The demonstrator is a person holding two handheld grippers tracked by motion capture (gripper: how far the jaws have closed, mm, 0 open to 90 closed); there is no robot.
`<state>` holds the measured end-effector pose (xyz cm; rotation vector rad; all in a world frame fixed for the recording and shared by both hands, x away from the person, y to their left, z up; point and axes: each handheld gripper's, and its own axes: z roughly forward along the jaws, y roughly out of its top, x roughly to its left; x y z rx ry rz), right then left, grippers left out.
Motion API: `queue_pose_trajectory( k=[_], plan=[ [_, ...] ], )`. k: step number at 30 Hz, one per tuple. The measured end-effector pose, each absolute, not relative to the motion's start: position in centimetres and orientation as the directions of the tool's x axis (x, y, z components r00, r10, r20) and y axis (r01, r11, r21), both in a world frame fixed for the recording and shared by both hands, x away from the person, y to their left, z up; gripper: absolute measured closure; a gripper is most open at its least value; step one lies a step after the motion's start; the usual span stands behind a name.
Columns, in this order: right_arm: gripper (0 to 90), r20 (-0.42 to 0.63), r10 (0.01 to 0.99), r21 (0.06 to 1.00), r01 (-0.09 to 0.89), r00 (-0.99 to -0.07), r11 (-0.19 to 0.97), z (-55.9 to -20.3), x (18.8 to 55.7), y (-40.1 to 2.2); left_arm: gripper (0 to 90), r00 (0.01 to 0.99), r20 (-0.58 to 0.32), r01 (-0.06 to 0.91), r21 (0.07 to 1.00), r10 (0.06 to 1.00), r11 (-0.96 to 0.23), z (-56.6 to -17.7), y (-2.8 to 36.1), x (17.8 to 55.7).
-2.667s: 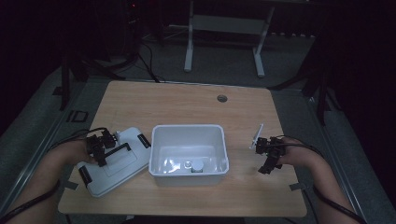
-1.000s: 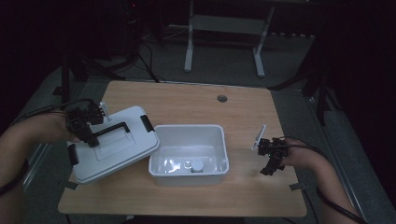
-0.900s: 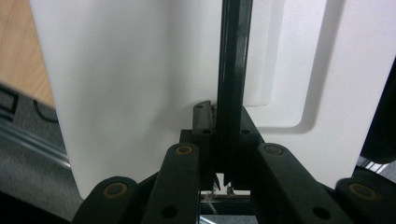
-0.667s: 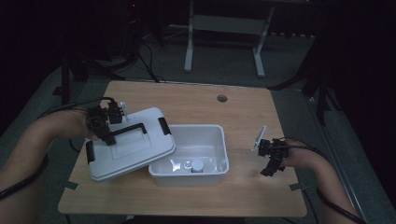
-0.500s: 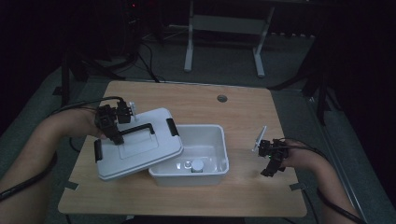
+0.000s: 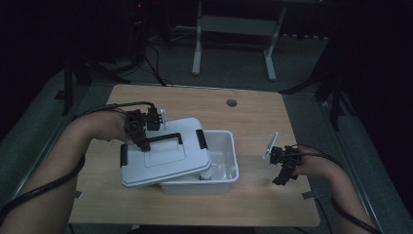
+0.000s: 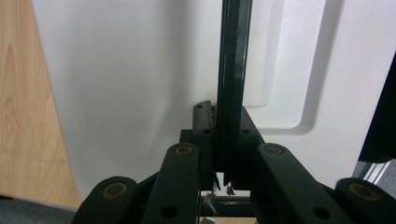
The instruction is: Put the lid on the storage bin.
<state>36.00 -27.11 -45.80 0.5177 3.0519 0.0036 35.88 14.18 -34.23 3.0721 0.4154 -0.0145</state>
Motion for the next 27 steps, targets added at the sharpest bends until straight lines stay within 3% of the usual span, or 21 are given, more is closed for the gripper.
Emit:
queue_pose_trajectory(
  k=[27],
  plan=[
    [14.9, -0.042, 0.314, 0.002, 0.314, -0.949, 0.949, -45.8, 35.9, -26.4, 83.7, 0.995, -0.007, 0.104, 0.0, 0.104, -0.995, -34.9, 4.7, 37.0]
  ],
)
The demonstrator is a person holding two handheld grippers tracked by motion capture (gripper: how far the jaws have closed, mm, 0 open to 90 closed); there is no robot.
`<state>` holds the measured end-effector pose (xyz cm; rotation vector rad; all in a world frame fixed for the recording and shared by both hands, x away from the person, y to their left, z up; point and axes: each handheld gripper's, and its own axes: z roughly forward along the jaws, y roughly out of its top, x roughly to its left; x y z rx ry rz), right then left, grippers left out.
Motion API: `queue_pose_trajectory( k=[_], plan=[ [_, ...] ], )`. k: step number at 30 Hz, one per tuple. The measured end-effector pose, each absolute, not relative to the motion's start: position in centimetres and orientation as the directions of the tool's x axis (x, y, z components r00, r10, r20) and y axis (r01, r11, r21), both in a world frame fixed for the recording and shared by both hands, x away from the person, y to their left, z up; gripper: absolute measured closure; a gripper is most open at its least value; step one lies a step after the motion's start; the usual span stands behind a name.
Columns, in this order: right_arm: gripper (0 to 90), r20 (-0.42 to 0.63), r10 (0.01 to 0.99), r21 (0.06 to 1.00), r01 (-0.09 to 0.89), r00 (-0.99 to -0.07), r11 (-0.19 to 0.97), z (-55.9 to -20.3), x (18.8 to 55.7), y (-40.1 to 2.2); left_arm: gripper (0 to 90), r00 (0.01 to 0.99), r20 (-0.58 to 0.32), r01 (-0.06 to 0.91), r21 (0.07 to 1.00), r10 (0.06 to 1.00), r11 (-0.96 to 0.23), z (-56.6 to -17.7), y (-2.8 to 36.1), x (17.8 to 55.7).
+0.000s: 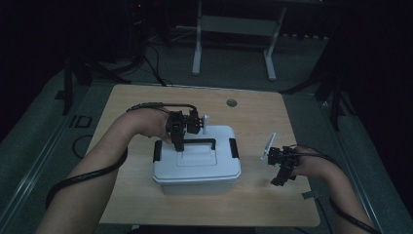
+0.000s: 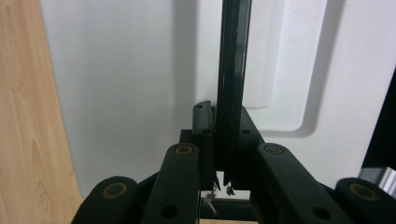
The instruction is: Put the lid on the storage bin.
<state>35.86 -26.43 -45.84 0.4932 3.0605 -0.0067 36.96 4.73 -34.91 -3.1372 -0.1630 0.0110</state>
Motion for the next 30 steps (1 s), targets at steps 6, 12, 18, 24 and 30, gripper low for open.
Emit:
queue_pose_trajectory(
  k=[6, 12, 18, 24, 30],
  plan=[
    [14.9, -0.043, 0.311, 0.001, 0.311, -0.949, 0.95, -45.8, 35.8, -26.3, 83.6, 0.994, -0.008, 0.106, 0.003, 0.106, -0.994, -35.6, 4.5, 37.4],
    [14.9, -0.041, 0.31, 0.001, 0.31, -0.95, 0.951, -45.7, 35.8, -26.3, 83.6, 0.994, -0.029, 0.107, -0.006, 0.107, -0.994, -36.2, 4.6, 37.4],
    [15.0, -0.039, 0.304, -0.004, 0.305, -0.952, 0.953, -45.9, 35.9, -26.0, 83.6, 0.993, -0.038, 0.112, -0.011, 0.112, -0.994, -37.1, 4.6, 38.0],
    [15.0, -0.034, 0.298, -0.008, 0.298, -0.954, 0.954, -46.3, 35.9, -25.7, 83.3, 0.992, -0.045, 0.114, -0.004, 0.114, -0.993, -37.1, 4.7, 38.2],
    [14.9, -0.033, 0.291, -0.009, 0.291, -0.956, 0.957, -46.3, 36.0, -25.4, 76.1, 0.993, -0.015, 0.119, 0.004, 0.119, -0.993, -37.0, 4.7, 38.2]
  ],
)
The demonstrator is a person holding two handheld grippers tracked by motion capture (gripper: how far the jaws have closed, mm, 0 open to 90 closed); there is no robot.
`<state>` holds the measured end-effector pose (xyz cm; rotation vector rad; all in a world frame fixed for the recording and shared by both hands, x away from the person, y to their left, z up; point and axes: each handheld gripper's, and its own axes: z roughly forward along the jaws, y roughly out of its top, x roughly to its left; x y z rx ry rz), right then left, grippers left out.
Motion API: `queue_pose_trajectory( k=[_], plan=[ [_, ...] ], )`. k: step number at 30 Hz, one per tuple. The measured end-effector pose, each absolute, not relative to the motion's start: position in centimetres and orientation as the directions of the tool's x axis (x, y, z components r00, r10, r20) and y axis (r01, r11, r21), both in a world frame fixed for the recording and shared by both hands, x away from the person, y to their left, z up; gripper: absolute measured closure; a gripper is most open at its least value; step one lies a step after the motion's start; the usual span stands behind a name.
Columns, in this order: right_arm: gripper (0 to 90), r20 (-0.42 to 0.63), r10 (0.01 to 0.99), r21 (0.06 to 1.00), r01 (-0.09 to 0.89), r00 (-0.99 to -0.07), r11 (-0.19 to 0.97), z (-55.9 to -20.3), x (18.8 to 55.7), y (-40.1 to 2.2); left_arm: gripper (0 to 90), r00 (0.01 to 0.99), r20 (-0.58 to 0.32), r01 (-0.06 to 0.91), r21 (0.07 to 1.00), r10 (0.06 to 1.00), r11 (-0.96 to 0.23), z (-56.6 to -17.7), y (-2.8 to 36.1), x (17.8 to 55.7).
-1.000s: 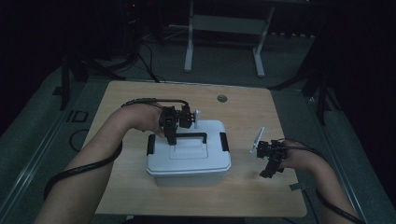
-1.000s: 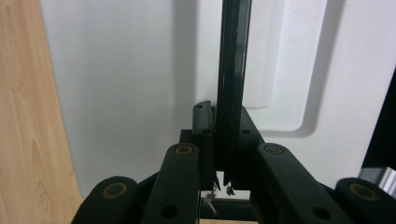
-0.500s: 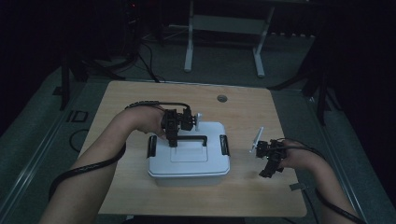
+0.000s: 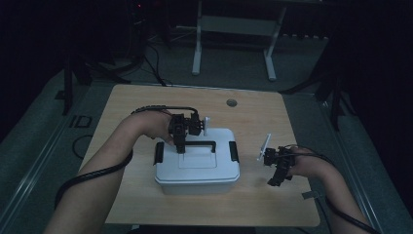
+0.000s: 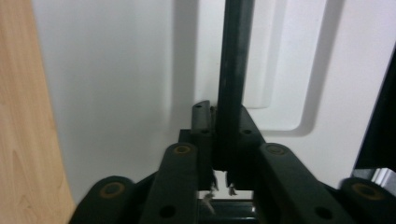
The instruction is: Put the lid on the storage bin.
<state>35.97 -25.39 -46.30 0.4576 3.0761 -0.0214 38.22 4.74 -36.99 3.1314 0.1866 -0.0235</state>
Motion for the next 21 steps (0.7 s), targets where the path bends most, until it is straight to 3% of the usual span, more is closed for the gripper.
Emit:
queue_pose_trajectory(
  k=[5, 8, 16, 21],
  plan=[
    [14.9, -0.037, 0.287, -0.006, 0.287, -0.957, 0.958, -46.1, 36.0, -25.3, 35.4, 0.984, 0.011, 0.177, 0.044, 0.178, -0.983, -36.8, 5.4, 38.5],
    [15.0, -0.039, 0.288, -0.004, 0.289, -0.957, 0.957, -46.1, 36.1, -25.3, 16.9, 0.985, 0.023, 0.17, 0.037, 0.171, -0.985, -36.8, 6.0, 38.2],
    [15.0, -0.036, 0.286, 0.0, 0.287, -0.957, 0.958, -46.1, 36.0, -25.2, 1.5, 0.984, 0.019, 0.177, 0.086, 0.179, -0.98, -36.7, 7.9, 37.7],
    [14.9, -0.036, 0.287, -0.003, 0.288, -0.957, 0.958, -46.2, 36.0, -25.2, 1.4, 0.978, 0.016, 0.207, 0.115, 0.21, -0.972, -36.9, 9.9, 37.4]
  ],
)
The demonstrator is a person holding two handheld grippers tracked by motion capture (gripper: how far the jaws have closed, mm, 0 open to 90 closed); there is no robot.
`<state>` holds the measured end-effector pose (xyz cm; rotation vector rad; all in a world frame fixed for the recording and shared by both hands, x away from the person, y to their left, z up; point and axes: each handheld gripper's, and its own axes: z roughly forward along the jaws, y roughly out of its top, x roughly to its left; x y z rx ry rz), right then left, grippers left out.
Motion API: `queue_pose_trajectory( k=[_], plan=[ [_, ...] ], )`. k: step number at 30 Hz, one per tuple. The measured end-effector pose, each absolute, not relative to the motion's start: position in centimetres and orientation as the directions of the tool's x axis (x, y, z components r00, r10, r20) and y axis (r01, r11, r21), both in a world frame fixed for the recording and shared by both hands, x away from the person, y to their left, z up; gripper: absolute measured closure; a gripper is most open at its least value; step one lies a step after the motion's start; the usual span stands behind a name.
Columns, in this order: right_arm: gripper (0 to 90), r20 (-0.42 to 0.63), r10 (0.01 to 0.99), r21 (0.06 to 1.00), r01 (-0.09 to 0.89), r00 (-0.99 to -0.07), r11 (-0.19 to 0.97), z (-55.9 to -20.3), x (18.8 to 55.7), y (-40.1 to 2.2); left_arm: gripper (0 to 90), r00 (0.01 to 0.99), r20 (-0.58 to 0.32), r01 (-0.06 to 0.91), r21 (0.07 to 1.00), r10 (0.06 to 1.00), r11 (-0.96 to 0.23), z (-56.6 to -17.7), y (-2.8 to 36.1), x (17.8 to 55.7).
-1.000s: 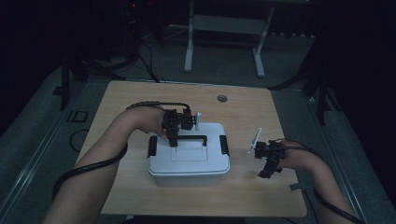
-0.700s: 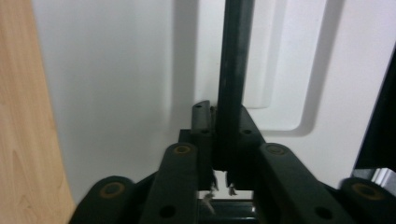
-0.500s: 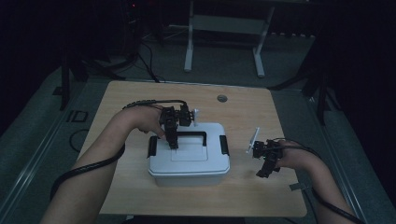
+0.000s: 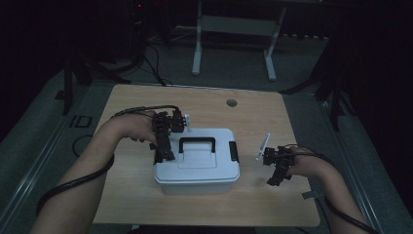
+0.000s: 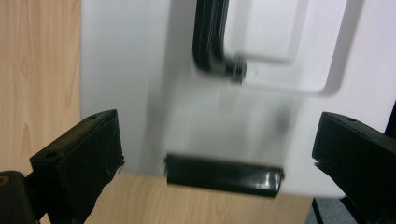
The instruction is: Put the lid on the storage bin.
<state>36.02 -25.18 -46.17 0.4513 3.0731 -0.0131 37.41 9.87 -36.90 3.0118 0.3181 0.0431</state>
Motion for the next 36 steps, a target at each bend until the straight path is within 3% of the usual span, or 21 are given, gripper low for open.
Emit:
queue_pose_trajectory(
  k=[8, 19, 36],
  plan=[
    [14.9, -0.035, 0.295, 0.001, 0.295, -0.955, 0.956, -46.3, 36.1, -25.4, 1.4, 0.964, -0.002, 0.263, 0.18, 0.267, -0.948, -37.0, 13.4, 36.7],
    [14.9, -0.044, 0.289, 0.01, 0.288, -0.956, 0.957, -46.2, 36.0, -25.1, 1.4, 0.951, -0.019, 0.306, 0.204, 0.308, -0.93, -38.2, 17.0, 34.9],
    [15.0, -0.047, 0.291, -0.001, 0.291, -0.956, 0.957, -46.2, 35.8, -25.3, 1.5, 0.931, -0.037, 0.364, 0.177, 0.364, -0.914, -40.4, 21.7, 32.8]
  ],
)
